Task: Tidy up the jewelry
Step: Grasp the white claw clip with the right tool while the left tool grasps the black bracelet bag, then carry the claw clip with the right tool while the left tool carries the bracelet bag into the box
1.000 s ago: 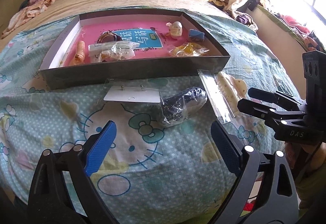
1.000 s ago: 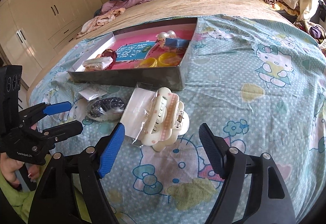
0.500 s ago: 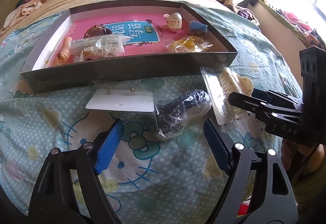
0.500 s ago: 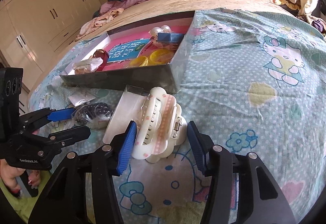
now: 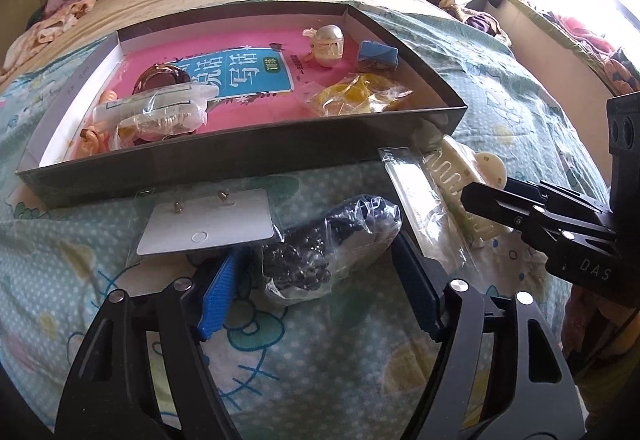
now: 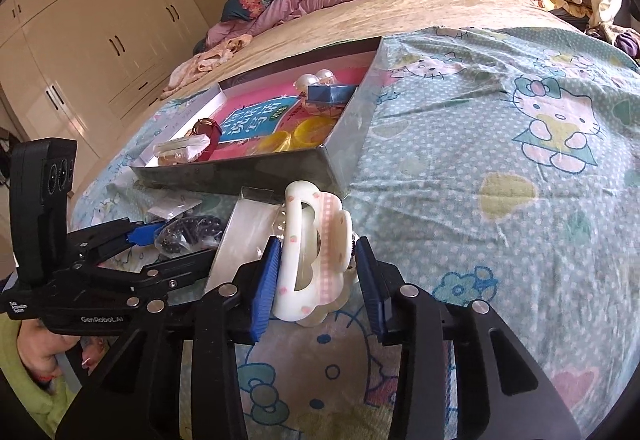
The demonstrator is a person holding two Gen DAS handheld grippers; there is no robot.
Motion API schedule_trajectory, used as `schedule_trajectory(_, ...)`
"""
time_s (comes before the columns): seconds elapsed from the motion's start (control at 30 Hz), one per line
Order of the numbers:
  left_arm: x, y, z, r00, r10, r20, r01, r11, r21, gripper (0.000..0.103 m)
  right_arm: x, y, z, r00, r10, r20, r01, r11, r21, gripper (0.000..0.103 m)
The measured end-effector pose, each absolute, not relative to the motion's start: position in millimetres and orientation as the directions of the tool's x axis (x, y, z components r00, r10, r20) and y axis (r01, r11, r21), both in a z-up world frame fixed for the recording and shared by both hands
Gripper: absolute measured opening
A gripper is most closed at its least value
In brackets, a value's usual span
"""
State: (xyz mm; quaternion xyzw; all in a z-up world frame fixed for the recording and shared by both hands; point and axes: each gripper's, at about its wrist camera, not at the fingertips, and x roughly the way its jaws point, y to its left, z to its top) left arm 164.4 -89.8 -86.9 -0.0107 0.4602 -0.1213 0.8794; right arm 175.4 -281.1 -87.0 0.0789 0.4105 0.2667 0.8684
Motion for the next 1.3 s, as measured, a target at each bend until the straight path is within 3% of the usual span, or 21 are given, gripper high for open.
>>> schedule_trajectory(0.17,158,-88,-84,0.545,-0.247,-0.801,0.219,0.964,-0.149,0.054,170,-288,-81,0.534,0.522,-0.665,-0.390,0.850,0.354,0.037)
schedule_trajectory(0.5,125,-74,-66,0.555,-0.289,-0.780,0.241,0.953,-0.181,0.053,159,-289,-49,0.569,0.537,-0.623,-0.422,0.841,0.339,0.037)
schedule_trajectory(1.3,124,28,-20,0.696,-0.145,-0.703,0.008,0.981,-0.194,0.053,178,-228,-15,0.549,0.606,-0.576,-0.545,0.782,0.303,0.037)
